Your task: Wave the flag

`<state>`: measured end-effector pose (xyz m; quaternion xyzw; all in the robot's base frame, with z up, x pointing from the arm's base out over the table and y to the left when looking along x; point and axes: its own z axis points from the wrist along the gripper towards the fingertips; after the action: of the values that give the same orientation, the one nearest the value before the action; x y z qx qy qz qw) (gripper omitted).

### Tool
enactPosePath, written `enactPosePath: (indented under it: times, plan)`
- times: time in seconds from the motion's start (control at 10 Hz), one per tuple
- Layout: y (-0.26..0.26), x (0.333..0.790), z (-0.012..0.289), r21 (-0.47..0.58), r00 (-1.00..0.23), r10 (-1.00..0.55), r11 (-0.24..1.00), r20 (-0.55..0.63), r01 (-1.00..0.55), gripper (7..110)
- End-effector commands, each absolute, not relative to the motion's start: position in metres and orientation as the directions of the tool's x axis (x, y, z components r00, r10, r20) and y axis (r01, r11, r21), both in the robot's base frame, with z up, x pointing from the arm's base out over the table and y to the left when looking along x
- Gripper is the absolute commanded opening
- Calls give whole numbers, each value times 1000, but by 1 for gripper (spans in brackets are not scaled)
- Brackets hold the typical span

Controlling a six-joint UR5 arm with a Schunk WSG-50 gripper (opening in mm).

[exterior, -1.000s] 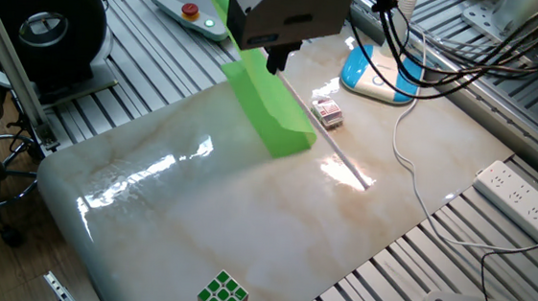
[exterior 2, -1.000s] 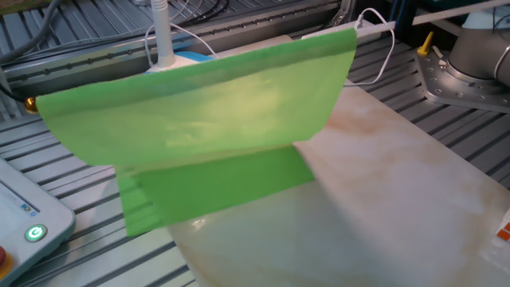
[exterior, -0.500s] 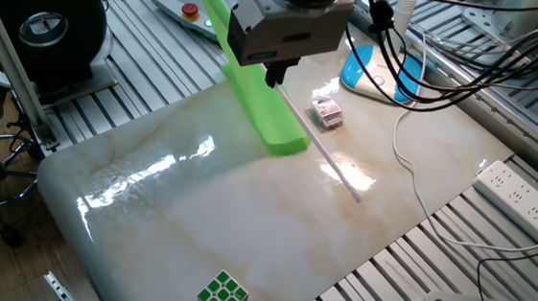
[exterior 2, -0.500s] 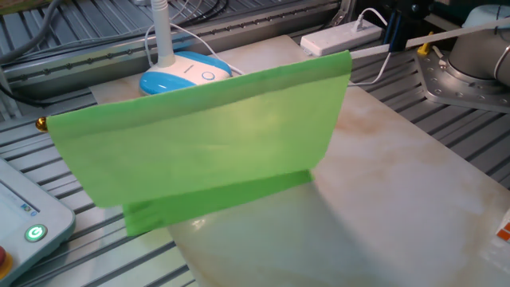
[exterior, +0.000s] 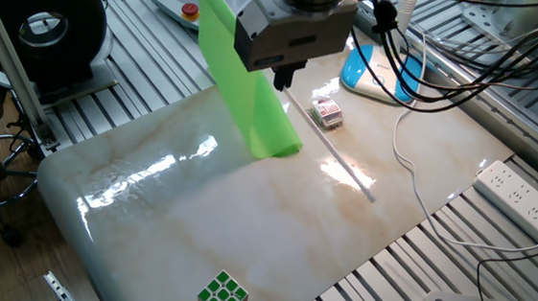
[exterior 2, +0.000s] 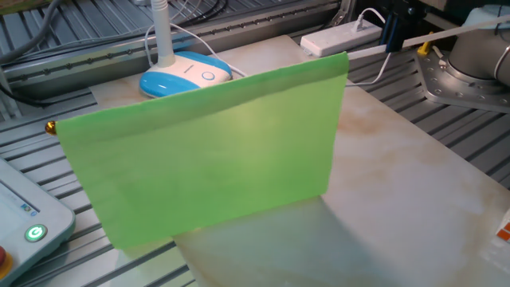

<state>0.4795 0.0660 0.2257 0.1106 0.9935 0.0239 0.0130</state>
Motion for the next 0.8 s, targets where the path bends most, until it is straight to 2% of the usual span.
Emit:
enactPosePath:
  times: [0.0, 0.4, 0.7]
  plan:
    - [63, 468, 226, 31, -981, 191, 981, 22, 191, 7]
    - [70, 456, 227, 48, -977, 203, 977, 73, 206, 7]
    - [68, 467, 227, 49, -975, 222, 974, 29, 223, 7]
